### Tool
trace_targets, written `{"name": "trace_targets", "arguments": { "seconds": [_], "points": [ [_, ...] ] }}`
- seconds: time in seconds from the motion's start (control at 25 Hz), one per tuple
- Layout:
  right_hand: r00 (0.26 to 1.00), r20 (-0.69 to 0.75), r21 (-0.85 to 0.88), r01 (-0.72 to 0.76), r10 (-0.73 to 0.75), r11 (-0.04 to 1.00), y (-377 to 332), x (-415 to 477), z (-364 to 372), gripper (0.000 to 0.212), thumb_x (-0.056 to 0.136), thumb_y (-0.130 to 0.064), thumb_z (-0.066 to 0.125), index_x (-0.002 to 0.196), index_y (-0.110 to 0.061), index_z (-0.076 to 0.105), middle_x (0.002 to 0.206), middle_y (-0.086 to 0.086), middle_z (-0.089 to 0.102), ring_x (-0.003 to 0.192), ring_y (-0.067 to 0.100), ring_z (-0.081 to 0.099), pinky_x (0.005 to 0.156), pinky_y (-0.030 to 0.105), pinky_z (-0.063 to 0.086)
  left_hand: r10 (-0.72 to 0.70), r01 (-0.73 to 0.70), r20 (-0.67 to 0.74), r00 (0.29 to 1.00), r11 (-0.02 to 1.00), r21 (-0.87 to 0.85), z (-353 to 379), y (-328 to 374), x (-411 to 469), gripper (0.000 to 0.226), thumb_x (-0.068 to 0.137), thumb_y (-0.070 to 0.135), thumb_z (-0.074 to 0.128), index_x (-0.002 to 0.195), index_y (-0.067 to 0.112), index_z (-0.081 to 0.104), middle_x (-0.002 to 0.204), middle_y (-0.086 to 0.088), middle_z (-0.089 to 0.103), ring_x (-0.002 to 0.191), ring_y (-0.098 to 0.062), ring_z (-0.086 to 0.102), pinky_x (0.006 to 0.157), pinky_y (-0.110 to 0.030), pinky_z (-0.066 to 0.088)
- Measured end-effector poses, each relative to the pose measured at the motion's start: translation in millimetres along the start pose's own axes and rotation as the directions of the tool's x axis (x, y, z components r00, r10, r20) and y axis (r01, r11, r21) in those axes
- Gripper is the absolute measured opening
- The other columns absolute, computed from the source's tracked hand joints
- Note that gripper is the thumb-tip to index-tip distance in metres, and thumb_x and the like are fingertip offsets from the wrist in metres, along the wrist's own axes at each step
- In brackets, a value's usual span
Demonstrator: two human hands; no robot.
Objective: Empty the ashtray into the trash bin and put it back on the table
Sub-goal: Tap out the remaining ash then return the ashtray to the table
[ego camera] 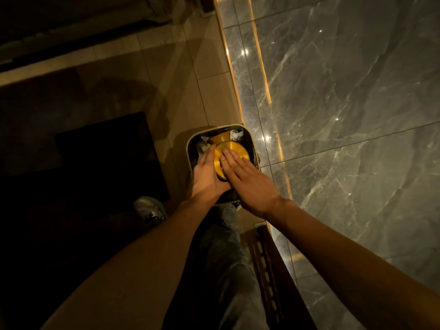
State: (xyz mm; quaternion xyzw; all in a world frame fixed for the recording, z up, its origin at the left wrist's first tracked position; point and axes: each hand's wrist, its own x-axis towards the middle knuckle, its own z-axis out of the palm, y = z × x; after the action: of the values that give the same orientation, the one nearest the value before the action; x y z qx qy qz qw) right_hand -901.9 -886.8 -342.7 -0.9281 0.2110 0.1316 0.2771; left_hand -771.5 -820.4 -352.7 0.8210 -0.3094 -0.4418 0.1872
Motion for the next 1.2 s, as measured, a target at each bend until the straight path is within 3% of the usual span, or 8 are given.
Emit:
{"name": "trace_targets", "arguments": {
  "seconds": [0.36,0.44,0.52,0.64,0.84,1.0,1.12,1.2],
  "points": [
    [1.000,-0.007,0.163,-0.020,0.022,0.986,12,2,6,0.094,0.076,-0.009,0.064,0.155,-0.003,0.011,0.163,0.017,0.010,0.152,0.028,0.004,0.123,0.044,0.014,-0.052,0.052,-0.010,0.999,0.998,-0.025,1,2,-1,0.107,0.057,0.032,0.090,0.147,0.011,0.036,0.146,-0.012,0.048,0.134,-0.026,0.047,0.111,-0.036,0.038],
    [0.979,-0.033,0.482,-0.163,0.203,0.861,14,-1,-3,0.091,0.078,-0.007,0.060,0.155,-0.009,0.012,0.164,0.013,0.006,0.150,0.021,0.003,0.121,0.037,0.019,-0.092,0.092,-0.002,0.996,0.996,-0.019,-1,2,1,0.111,0.053,0.039,0.091,0.146,0.014,0.037,0.143,-0.010,0.052,0.131,-0.025,0.049,0.109,-0.039,0.041],
    [0.934,0.058,0.744,-0.276,0.353,0.608,17,-5,-13,0.087,0.083,0.001,0.059,0.156,-0.015,0.013,0.165,0.007,0.006,0.146,0.011,0.007,0.111,0.015,0.024,-0.114,0.114,0.029,0.993,0.993,-0.004,-6,3,5,0.113,0.048,0.048,0.091,0.144,0.019,0.039,0.136,-0.007,0.057,0.126,-0.024,0.053,0.104,-0.042,0.046],
    [0.921,0.207,0.788,-0.358,0.332,0.502,28,-7,-25,0.080,0.088,0.002,0.063,0.154,-0.018,0.022,0.162,0.004,0.020,0.141,0.009,0.018,0.094,-0.008,0.021,-0.139,0.143,0.124,0.982,0.989,-0.026,-13,5,5,0.117,0.042,0.054,0.090,0.143,0.024,0.039,0.132,-0.001,0.059,0.124,-0.021,0.054,0.102,-0.042,0.049],
    [0.923,0.314,0.877,-0.372,0.222,0.305,45,-5,-37,0.070,0.088,0.007,0.062,0.150,-0.013,0.035,0.151,0.005,0.044,0.140,0.015,0.039,0.116,0.032,0.034,-0.174,0.250,0.297,0.939,0.937,-0.243,-29,3,4,0.106,0.032,0.058,0.090,0.129,0.028,0.056,0.122,0.007,0.067,0.118,-0.013,0.060,0.104,-0.043,0.048],
    [0.937,0.270,0.911,-0.323,0.220,0.257,52,-1,-46,0.051,0.090,0.005,0.060,0.139,-0.002,0.049,0.131,0.014,0.062,0.122,0.020,0.060,0.105,0.035,0.048,-0.244,0.416,0.416,0.876,0.819,-0.395,-38,5,0,0.102,0.036,0.047,0.094,0.126,0.025,0.053,0.121,0.001,0.068,0.116,-0.018,0.062,0.107,-0.046,0.044],
    [0.939,0.254,0.918,-0.309,0.230,0.249,51,0,-51,0.032,0.093,-0.008,0.060,0.125,-0.004,0.063,0.118,0.015,0.068,0.109,0.017,0.066,0.092,0.027,0.054,-0.231,0.508,0.527,0.818,0.720,-0.472,-46,13,-5,0.075,0.060,0.048,0.077,0.125,0.018,0.056,0.122,-0.004,0.065,0.117,-0.022,0.061,0.112,-0.042,0.039],
    [0.923,0.262,0.908,-0.335,0.280,0.253,50,0,-52,0.026,0.094,-0.022,0.061,0.114,-0.008,0.068,0.116,0.017,0.066,0.109,0.022,0.064,0.091,0.030,0.054,-0.218,0.555,0.591,0.776,0.682,-0.476,-50,19,-6,0.085,0.069,0.059,0.065,0.140,0.018,0.045,0.135,-0.007,0.057,0.118,-0.020,0.059,0.113,-0.038,0.036]
  ]
}}
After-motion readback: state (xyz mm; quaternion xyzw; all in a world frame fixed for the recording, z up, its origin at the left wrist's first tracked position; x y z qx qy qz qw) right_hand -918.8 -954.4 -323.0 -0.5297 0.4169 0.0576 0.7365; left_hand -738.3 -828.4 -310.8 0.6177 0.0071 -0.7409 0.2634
